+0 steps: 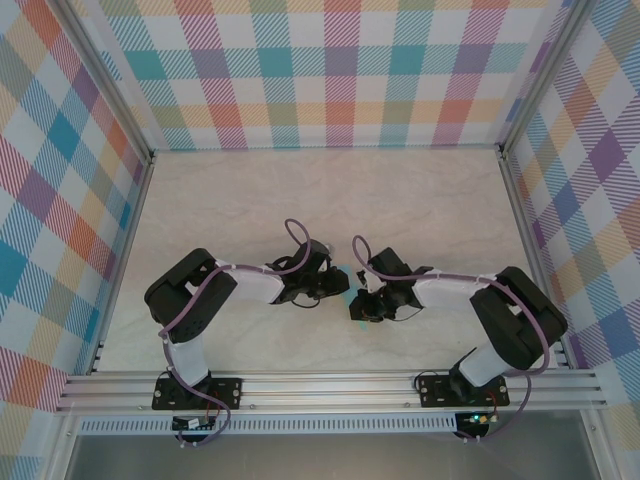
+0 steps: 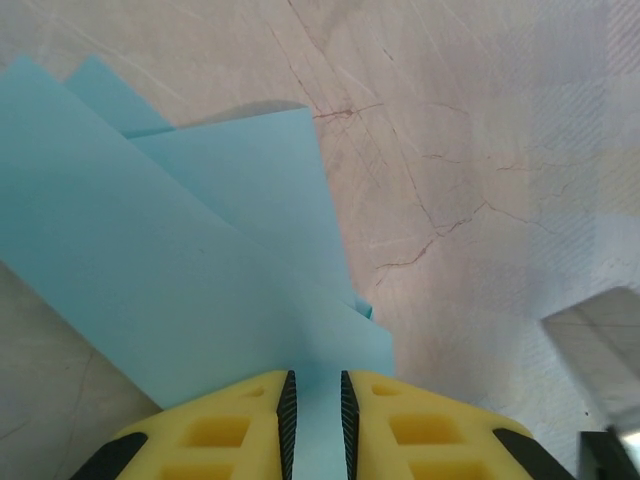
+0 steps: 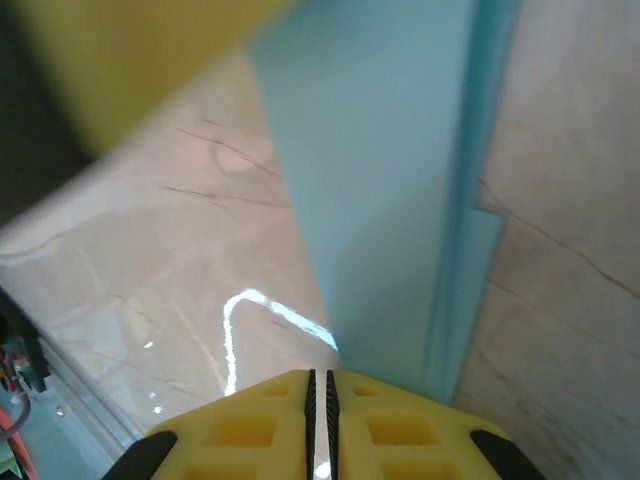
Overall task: Fold a paper plane with a square sheet of paper (pick it up from the middle)
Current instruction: Fold the wing for the fifth time at the center of the table.
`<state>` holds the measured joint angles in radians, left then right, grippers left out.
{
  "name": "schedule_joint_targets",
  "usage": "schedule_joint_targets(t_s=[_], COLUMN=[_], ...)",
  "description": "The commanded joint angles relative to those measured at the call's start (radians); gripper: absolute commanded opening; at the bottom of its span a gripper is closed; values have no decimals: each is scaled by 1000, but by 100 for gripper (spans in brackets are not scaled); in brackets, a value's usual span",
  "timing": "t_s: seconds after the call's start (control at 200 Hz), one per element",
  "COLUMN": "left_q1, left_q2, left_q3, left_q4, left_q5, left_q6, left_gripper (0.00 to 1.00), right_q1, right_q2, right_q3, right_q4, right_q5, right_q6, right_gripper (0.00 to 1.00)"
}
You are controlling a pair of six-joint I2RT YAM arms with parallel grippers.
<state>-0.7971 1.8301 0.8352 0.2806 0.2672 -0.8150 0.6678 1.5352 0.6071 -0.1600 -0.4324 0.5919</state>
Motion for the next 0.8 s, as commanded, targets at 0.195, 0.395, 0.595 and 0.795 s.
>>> schedule_joint_targets(t_s=[0.195, 0.395, 0.595, 0.795], left_q1=[0, 7, 13, 15], left_q2=[81, 75, 70, 85], left_q3=[-8, -7, -6, 8], left_q4=[-64, -73, -80, -87], left_q5=[-64, -59, -55, -45], left_q6=[30, 40, 47, 55], left_gripper=[22, 22, 21, 21], right_q1=[0, 0, 0, 0], right_q2=[-104, -149, -271, -413], right_q3=[-138, -209, -268, -291], right_q4=[-17, -16, -80, -174], right_q5=[-40, -45, -9, 0], right_q6=[45, 102, 137, 145], right_gripper=[17, 18, 20, 28])
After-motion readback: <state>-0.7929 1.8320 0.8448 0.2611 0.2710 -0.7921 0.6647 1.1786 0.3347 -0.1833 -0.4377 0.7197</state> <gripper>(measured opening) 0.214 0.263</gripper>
